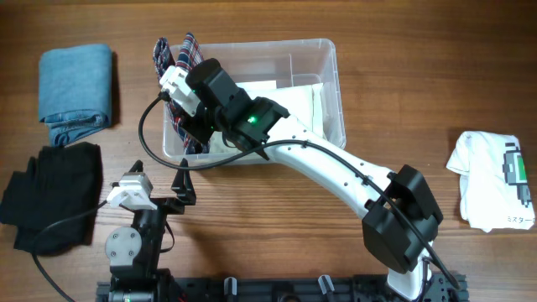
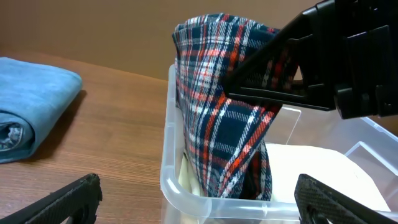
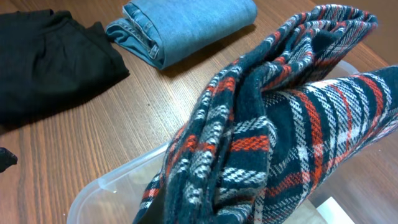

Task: Pack container
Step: 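Lower and adjust the plaid cloth inside the container with the right gripper, then press the plaid cloth flat in the container's left half, then release the plaid cloth and withdraw the right gripper to the right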

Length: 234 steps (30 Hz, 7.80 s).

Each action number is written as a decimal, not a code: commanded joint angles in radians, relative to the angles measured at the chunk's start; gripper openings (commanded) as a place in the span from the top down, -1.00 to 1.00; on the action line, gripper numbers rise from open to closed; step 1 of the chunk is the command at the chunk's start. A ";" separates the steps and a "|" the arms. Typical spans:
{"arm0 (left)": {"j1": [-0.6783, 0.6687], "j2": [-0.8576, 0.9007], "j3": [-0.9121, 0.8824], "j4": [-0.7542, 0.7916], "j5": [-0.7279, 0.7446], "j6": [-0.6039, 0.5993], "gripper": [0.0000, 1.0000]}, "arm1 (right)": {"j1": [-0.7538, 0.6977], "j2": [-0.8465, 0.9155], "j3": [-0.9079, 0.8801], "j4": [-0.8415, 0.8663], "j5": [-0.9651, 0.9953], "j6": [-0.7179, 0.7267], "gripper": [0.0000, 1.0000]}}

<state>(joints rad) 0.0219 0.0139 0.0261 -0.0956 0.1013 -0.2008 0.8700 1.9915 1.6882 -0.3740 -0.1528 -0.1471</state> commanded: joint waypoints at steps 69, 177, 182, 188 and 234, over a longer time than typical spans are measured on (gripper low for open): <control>0.008 -0.007 -0.007 0.002 -0.006 -0.010 -0.99 | -0.106 -0.163 0.011 0.260 0.160 1.307 0.92; 0.008 -0.007 -0.007 0.002 -0.006 -0.010 -0.99 | -0.100 0.056 0.106 -0.443 -0.169 0.437 0.92; 0.008 -0.007 -0.007 0.002 -0.006 -0.010 -1.00 | -0.090 0.055 0.105 -0.419 -0.230 0.434 0.90; 0.008 -0.007 -0.007 0.002 -0.006 -0.010 -1.00 | -0.050 0.096 0.105 -0.380 -0.230 0.423 0.85; 0.008 -0.007 -0.007 0.002 -0.006 -0.010 -1.00 | -1.178 -0.286 0.267 -0.912 -0.138 0.507 -0.25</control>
<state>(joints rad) 0.0219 0.0139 0.0261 -0.0956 0.1013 -0.2008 -0.1860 1.7004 1.9545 -1.2621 -0.3462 0.3069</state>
